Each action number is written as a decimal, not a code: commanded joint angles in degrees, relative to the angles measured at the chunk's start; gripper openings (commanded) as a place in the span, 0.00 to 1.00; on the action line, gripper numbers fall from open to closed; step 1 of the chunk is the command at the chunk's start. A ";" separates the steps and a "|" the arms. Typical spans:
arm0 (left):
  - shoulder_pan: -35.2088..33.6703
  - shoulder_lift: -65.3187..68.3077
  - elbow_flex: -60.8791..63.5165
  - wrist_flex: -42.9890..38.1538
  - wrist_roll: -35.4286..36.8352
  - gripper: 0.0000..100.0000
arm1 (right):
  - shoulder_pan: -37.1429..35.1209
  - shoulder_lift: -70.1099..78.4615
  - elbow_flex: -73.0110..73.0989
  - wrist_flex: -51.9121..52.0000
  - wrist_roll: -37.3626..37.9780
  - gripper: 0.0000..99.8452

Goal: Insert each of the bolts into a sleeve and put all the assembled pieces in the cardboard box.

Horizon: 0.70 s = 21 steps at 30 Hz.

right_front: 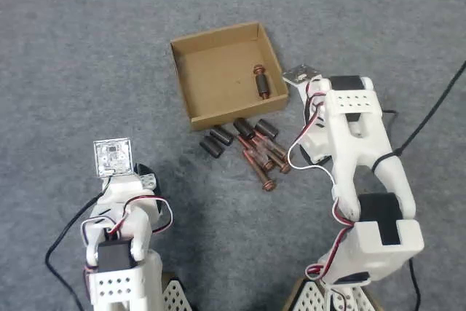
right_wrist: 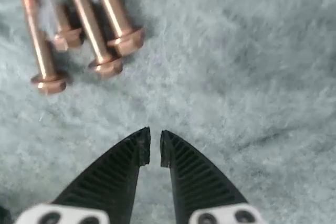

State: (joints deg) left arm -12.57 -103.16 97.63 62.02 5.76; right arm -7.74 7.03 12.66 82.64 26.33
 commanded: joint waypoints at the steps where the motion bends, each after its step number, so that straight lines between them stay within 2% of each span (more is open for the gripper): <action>1: 0.09 -0.53 -1.01 -1.41 -0.70 0.01 | -1.36 -4.44 -0.44 -1.54 0.62 0.01; 9: 0.09 -0.53 -1.01 -1.49 -0.70 0.01 | -9.45 -3.82 -3.34 -5.67 -0.35 0.02; 14: 0.09 -0.53 -1.01 -1.49 -0.70 0.01 | -12.26 -3.74 -3.78 -13.49 -0.35 0.12; 21: 0.09 -0.53 -1.01 -1.49 -0.70 0.01 | -15.08 0.92 -6.68 -19.12 0.18 0.11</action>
State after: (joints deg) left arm -12.57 -103.16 97.63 62.02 5.76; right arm -22.07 7.21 11.08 65.76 26.33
